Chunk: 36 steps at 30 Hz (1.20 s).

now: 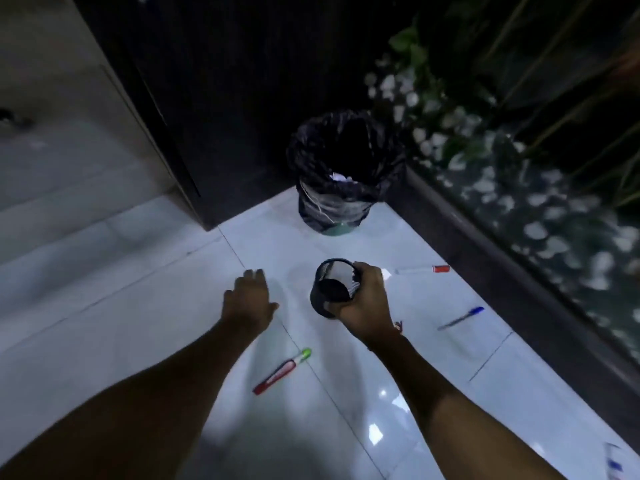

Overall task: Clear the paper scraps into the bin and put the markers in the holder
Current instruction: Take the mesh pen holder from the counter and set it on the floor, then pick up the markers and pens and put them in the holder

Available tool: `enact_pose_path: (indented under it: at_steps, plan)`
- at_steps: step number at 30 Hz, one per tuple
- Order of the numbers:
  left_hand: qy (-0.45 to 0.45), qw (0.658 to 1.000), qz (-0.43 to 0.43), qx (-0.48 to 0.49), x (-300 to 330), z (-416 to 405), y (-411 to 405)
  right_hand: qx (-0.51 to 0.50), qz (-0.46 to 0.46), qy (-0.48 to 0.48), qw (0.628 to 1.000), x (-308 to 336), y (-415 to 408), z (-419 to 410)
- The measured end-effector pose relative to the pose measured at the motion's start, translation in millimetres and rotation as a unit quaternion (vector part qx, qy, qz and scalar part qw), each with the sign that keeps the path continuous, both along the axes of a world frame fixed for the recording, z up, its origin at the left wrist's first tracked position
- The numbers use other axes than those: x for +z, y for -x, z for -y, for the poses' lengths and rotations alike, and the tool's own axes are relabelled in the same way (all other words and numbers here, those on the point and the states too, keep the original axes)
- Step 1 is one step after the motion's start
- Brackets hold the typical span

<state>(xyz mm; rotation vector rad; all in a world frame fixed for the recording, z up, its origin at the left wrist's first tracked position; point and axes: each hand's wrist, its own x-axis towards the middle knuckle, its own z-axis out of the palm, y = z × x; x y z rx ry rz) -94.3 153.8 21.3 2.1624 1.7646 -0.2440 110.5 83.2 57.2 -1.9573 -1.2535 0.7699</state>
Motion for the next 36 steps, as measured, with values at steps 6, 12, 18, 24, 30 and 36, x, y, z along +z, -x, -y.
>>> enact_pose_path:
  at_steps: [6, 12, 18, 24, 30, 36]
  plan:
    - [0.017, 0.997, 0.027, 0.069, -59.3, -9.6, 9.7, 0.037, 0.026, -0.004, 0.999, -56.5, -12.8, 5.5]
    - [-0.004, 0.993, 0.074, 0.096, -71.1, -4.2, -1.4, 0.059, 0.035, -0.001, 0.998, -69.8, -18.5, 10.0]
    - [-0.025, 0.994, 0.095, 0.054, -72.8, -8.2, 2.3, -0.010, 0.030, -0.012, 0.999, -85.6, -9.1, 45.8]
    - [0.010, 0.991, 0.132, 0.033, -66.0, 2.5, 1.9, -0.118, 0.014, 0.138, 0.983, -96.5, 30.7, 65.2]
    - [-0.027, 0.972, 0.232, 0.029, -61.9, 5.0, 1.9, -0.077, -0.046, 0.267, 0.959, -105.2, 70.9, 50.3]
    - [-0.064, 0.923, 0.366, 0.098, -41.2, 3.4, -5.7, -0.058, -0.062, 0.267, 0.960, -99.7, 86.0, 37.3]
